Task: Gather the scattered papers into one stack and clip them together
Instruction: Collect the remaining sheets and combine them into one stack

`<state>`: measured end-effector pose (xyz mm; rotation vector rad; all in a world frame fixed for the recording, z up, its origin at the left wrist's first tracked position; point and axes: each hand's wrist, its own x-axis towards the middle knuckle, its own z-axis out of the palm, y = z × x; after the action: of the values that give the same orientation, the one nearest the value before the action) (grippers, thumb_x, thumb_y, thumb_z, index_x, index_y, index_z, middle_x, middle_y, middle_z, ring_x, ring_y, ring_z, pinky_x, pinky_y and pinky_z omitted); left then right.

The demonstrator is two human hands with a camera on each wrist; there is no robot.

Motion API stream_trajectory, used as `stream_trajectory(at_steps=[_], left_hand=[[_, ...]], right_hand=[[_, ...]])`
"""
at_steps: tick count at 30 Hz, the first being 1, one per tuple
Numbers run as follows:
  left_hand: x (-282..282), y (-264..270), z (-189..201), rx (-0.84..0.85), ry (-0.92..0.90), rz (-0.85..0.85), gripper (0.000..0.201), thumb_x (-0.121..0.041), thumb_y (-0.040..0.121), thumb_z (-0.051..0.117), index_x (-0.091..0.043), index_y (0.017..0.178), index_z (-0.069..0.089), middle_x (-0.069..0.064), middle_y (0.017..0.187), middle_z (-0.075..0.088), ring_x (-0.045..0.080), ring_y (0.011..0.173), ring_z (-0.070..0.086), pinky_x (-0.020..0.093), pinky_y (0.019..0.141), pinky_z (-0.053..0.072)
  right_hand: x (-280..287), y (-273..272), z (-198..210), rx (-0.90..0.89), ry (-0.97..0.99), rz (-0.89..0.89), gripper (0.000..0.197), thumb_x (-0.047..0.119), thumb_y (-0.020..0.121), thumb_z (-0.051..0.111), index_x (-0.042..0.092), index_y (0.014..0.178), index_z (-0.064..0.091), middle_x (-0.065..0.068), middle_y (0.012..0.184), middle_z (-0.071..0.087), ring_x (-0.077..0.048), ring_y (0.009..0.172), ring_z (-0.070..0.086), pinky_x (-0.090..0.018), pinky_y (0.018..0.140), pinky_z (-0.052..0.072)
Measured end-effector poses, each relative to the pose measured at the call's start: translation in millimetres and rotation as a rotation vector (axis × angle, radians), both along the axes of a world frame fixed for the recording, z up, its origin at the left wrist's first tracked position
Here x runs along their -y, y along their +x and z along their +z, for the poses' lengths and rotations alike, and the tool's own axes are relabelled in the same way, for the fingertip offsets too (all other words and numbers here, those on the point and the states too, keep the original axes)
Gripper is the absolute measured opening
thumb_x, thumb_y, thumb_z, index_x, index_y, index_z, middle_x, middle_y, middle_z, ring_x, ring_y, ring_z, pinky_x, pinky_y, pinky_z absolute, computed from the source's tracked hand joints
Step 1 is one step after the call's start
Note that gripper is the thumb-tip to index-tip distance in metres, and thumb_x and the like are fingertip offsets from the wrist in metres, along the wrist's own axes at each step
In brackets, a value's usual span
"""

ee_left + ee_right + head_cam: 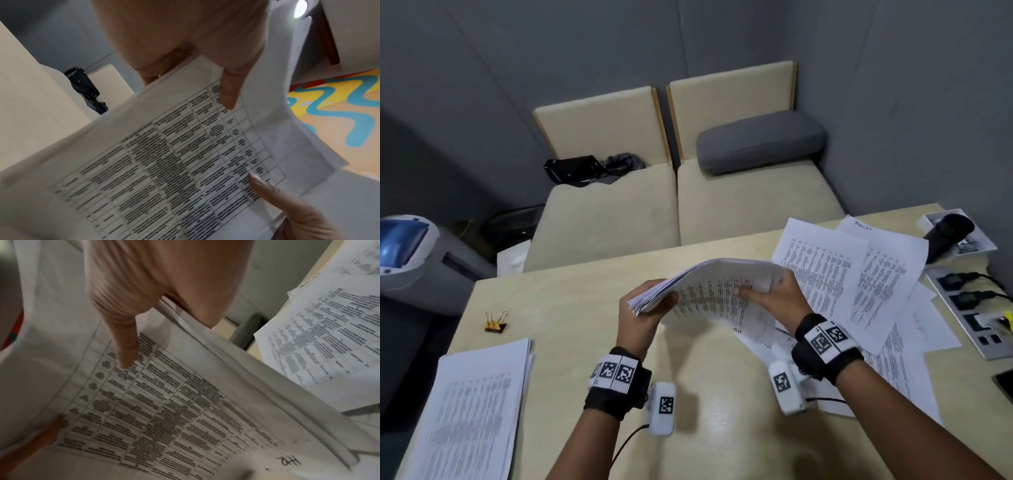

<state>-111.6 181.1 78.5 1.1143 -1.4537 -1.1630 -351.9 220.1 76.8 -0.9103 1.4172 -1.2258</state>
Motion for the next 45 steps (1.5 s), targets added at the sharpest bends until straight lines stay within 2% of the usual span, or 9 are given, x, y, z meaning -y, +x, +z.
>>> stream_trajectory(at_steps=[9, 14, 17, 20, 27, 30, 35, 41, 45], left_hand=[[1.3, -12.6, -10.6, -0.356, 0.298, 0.156, 0.028, 0.000, 0.073, 0.074, -0.019, 0.094, 0.074, 0.003, 0.092, 0.073, 0.022, 0.085, 0.068, 0.035, 0.074, 0.057], [-9.8, -18.0, -42.4, -0.098, 0.386, 0.161, 0.029, -0.005, 0.080, 0.074, -0.024, 0.102, 0.067, -0.002, 0.101, 0.074, 0.021, 0.099, 0.067, 0.046, 0.088, 0.055], [-4.3, -18.8, -44.3, 0.026, 0.322, 0.172, 0.017, -0.012, 0.082, 0.075, -0.024, 0.093, 0.069, -0.005, 0.090, 0.074, 0.018, 0.086, 0.068, 0.043, 0.082, 0.056], [2.4, -16.9, -49.0, 0.100, 0.324, 0.221, 0.011, -0.016, 0.079, 0.077, -0.022, 0.083, 0.069, 0.002, 0.085, 0.071, 0.024, 0.079, 0.065, 0.044, 0.079, 0.055], [33.3, -18.7, -69.2, 0.370, 0.293, 0.173, 0.012, -0.016, 0.087, 0.070, -0.005, 0.092, 0.069, 0.017, 0.090, 0.069, 0.028, 0.085, 0.065, 0.042, 0.079, 0.054], [64.7, -14.1, -71.8, 0.504, 0.261, 0.170, 0.023, -0.014, 0.086, 0.070, 0.008, 0.094, 0.068, 0.023, 0.088, 0.070, 0.027, 0.077, 0.064, 0.042, 0.073, 0.054], [99.2, -21.8, -84.9, 0.676, 0.326, 0.135, 0.019, -0.020, 0.086, 0.068, -0.002, 0.088, 0.062, 0.027, 0.079, 0.068, 0.040, 0.071, 0.069, 0.058, 0.062, 0.058], [108.4, -67.5, -108.9, 0.786, 0.398, -0.036, 0.019, -0.017, 0.088, 0.066, -0.005, 0.073, 0.060, 0.022, 0.071, 0.067, 0.027, 0.058, 0.062, 0.046, 0.063, 0.058], [103.3, -92.5, -137.4, 0.961, 0.434, -0.187, 0.016, -0.017, 0.087, 0.065, -0.001, 0.083, 0.064, 0.020, 0.078, 0.067, 0.035, 0.071, 0.066, 0.037, 0.063, 0.051]], right_hand=[[1.5, 20.8, -18.2, 0.100, 0.010, -0.059, 0.035, -0.008, 0.070, 0.079, 0.021, 0.087, 0.069, 0.000, 0.086, 0.074, -0.015, 0.079, 0.070, -0.027, 0.071, 0.059], [-4.5, 35.7, -62.7, -0.113, 0.115, 0.016, 0.027, 0.015, 0.072, 0.077, 0.038, 0.085, 0.071, -0.018, 0.091, 0.072, -0.041, 0.088, 0.067, -0.058, 0.077, 0.054], [-0.5, 36.0, -67.7, -0.140, 0.107, -0.068, 0.008, 0.013, 0.077, 0.074, 0.014, 0.083, 0.069, -0.009, 0.081, 0.072, -0.028, 0.074, 0.068, -0.048, 0.073, 0.058], [0.4, 37.8, -61.7, -0.061, 0.137, -0.117, 0.016, 0.009, 0.082, 0.072, 0.018, 0.094, 0.067, 0.001, 0.091, 0.073, -0.010, 0.081, 0.069, -0.016, 0.065, 0.055], [-13.2, 2.7, -101.8, -0.197, 0.294, 0.123, 0.037, 0.003, 0.078, 0.071, 0.012, 0.113, 0.063, -0.001, 0.099, 0.069, -0.019, 0.090, 0.067, -0.020, 0.073, 0.052], [-18.5, -51.7, -120.7, -0.248, 0.362, -0.010, 0.030, -0.005, 0.075, 0.067, 0.015, 0.098, 0.066, 0.002, 0.080, 0.066, -0.016, 0.079, 0.063, -0.027, 0.073, 0.053], [-30.4, -172.1, -145.6, -0.340, 0.515, -0.489, 0.030, -0.001, 0.076, 0.062, 0.017, 0.100, 0.065, -0.009, 0.104, 0.069, -0.027, 0.096, 0.067, -0.039, 0.087, 0.056], [-34.4, -264.8, -157.7, -0.326, 0.703, -0.789, 0.058, 0.015, 0.074, 0.076, 0.011, 0.126, 0.050, -0.016, 0.134, 0.050, -0.031, 0.114, 0.057, -0.036, 0.092, 0.050], [-23.2, -278.9, -162.6, -0.281, 0.646, -0.819, 0.080, 0.026, 0.075, 0.077, 0.012, 0.142, 0.035, -0.012, 0.141, 0.048, -0.029, 0.128, 0.049, -0.038, 0.106, 0.041]])
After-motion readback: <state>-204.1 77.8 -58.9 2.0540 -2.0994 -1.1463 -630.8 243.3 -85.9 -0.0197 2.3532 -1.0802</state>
